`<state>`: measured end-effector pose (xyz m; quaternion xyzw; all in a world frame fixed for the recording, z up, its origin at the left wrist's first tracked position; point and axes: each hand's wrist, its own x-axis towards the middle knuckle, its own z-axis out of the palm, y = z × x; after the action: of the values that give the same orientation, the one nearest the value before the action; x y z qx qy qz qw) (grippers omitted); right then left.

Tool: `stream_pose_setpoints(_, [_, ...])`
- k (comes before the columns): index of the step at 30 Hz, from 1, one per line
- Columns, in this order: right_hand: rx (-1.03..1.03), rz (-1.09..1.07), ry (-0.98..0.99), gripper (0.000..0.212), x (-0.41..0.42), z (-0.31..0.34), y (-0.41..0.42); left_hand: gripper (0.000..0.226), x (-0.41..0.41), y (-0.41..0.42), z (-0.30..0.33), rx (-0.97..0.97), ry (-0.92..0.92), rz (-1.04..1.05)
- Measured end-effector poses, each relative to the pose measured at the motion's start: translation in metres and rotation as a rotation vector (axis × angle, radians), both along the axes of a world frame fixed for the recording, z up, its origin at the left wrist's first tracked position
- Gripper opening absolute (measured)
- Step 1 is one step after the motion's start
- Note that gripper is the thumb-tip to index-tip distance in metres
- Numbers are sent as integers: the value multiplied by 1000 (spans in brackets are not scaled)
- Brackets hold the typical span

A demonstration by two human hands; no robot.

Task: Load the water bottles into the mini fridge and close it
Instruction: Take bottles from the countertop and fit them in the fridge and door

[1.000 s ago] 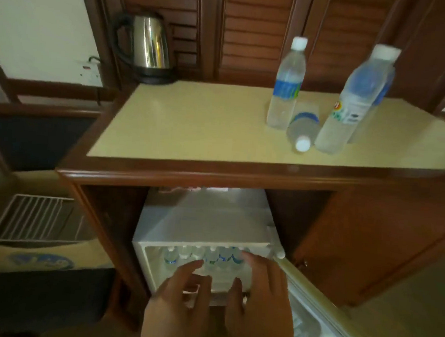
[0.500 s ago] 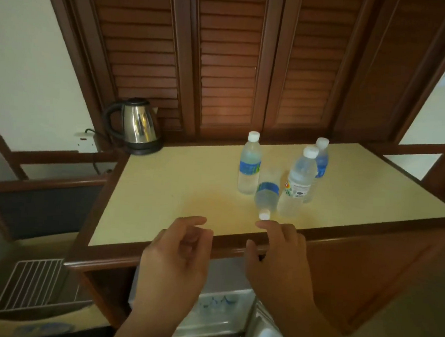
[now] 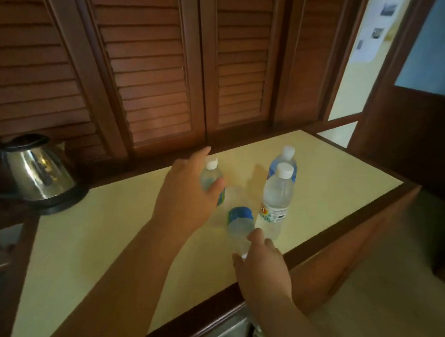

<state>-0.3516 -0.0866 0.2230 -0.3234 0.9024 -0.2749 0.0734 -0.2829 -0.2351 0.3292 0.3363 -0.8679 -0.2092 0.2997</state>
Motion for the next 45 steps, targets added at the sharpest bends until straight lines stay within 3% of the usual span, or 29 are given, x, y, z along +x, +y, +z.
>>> stream_pose_setpoints(6, [9, -18, 83, 27, 0, -17, -11, 47, -32, -49, -16, 8, -55, -41])
stream_pose_setpoints(9, [-55, 8, 161, 23, 1, -19, -3, 32, -29, -50, -15, 25, 21, -39])
stream_pose_setpoints(13, [-228, 65, 291, 27, 10, -12, 26, 16, 0, -31, -7, -80, -36, -41])
stream_pose_setpoints(18, [-438, 124, 390, 24, 22, 18, 82, 19, 58, 14, 4, -183, 18, -94])
stream_pose_setpoints(24, [-418, 199, 410, 5, 37, 64, 163, 31, 115, 87, 10, 88, 67, -112])
stream_pose_setpoints(27, [-412, 181, 382, 17, 37, 62, 200, 39, 131, 129, 0, 118, 120, -87])
stream_pose_setpoints(30, [-333, 216, 292, 4, 36, 27, 231, 35, 136, 171, -20, 166, 81, -98])
stream_pose_setpoints(33, [-201, 253, 206, 22, 43, -32, 262, 30, 137, 211, -51, 111, 49, -99])
stream_pose_setpoints(36, [-115, 251, 147, 17, 50, -95, 292, 30, 135, 243, -96, 169, 60, -94])
stream_pose_setpoints(45, [13, 110, 20, 29, 54, -271, 306, 24, 111, 275, -285, 367, -206, -92])
